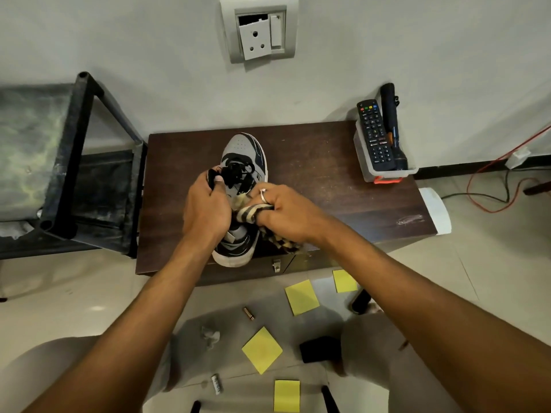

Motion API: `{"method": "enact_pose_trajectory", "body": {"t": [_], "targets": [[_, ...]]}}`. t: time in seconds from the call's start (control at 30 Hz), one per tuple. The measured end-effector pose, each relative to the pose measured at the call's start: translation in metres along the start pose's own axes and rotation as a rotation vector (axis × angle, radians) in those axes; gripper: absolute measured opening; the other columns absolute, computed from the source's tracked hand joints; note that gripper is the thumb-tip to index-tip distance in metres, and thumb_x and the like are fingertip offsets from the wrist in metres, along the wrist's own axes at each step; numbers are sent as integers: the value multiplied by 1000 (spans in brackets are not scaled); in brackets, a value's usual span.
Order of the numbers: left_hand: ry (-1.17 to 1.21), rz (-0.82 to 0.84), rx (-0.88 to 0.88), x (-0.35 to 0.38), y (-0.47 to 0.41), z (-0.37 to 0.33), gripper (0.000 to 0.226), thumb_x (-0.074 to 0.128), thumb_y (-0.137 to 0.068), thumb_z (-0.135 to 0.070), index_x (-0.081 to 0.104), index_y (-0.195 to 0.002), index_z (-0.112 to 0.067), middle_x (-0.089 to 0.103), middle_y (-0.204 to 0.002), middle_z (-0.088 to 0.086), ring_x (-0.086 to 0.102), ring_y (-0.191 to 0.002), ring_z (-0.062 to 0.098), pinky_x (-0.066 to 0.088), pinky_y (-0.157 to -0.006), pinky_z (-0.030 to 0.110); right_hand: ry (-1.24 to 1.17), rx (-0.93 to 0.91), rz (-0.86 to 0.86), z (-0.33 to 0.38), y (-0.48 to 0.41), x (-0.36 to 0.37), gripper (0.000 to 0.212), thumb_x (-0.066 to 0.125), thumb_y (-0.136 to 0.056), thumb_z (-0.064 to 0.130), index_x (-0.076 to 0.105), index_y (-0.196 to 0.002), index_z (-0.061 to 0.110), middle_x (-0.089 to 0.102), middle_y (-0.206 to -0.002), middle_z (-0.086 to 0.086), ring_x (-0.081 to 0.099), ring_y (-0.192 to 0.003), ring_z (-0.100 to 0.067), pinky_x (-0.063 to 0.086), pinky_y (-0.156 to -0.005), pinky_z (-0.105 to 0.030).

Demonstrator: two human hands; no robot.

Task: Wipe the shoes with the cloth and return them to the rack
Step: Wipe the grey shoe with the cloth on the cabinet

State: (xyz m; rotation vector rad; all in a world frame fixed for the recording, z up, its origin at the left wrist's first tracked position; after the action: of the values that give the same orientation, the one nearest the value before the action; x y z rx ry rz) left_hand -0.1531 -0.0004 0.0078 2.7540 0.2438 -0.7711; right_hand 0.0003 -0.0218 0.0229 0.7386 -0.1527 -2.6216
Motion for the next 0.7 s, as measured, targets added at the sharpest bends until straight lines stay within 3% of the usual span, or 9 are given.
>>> {"method": "enact_pose_trajectory", "body": {"t": [0.1,0.2,0.3,0.43,0.53,0.6,0.7], "targets": [[-5,20,-11,0,-1,1,34,37,-109,-38,61,-131,-27,66,-115,-6,60,-107,16,42,-84,33,-52,42,-28,-6,-3,-17,14,61,-90,12,70,-84,4,68,-95,-7,64,-82,-20,52,-79,-38],[-9,31,-13,-2,-2,1,31,37,-110,-37,62,-125,-28,63,-106,-9,59,-102,16,41,-82,33,-151,135,-232,-16,-7,-16,16,60,-91,12,72,-81,15,67,-93,-3,59,-71,-8,48,-69,-27],[-7,13,-5,-3,-1,-1,31,37,-110,-36,62,-127,-26,63,-109,-8,58,-103,14,40,-82,32,-118,219,-268,-15,-8,2,19,59,-97,15,77,-101,21,66,-90,-1,56,-63,-4,42,-57,-16],[-14,-16,-11,-4,-1,-1,33,38,-110,-35,60,-133,-25,61,-112,-9,55,-105,13,39,-85,32,-203,305,-161,-16,9,10,25,61,-90,12,63,-66,20,60,-66,-2,55,-62,-15,43,-66,-31],[-30,-4,-16,-4,1,-4,34,37,-110,-35,60,-132,-24,60,-111,-8,57,-108,16,39,-83,33,-296,381,-129,-23,25,3,21,66,-79,12,63,-62,24,63,-67,-1,59,-70,-18,48,-73,-37],[-17,14,-14,-3,3,-6,34,37,-110,-34,57,-137,-25,62,-120,-6,57,-118,18,41,-88,33,-397,430,-188,-28,30,-2,11,65,-82,11,69,-74,19,69,-74,-6,67,-76,-24,56,-77,-43],[-3,26,55,-5,7,-11,44,44,-109,-36,43,-152,-29,46,-155,-6,42,-143,16,36,-116,37,-475,509,-353,-37,28,0,11,63,-90,16,69,-82,19,75,-83,-6,73,-83,-25,60,-84,-50]]}}
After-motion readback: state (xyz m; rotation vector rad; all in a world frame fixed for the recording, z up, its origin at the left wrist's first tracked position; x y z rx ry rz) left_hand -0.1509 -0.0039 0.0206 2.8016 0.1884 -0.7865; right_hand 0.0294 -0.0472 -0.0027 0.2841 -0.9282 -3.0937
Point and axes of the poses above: each hand's wrist, its own y-axis away from the middle knuckle, its own x-axis out of the palm, z = x × y, the point moved 4 cm from there along -y, towards the middle knuckle
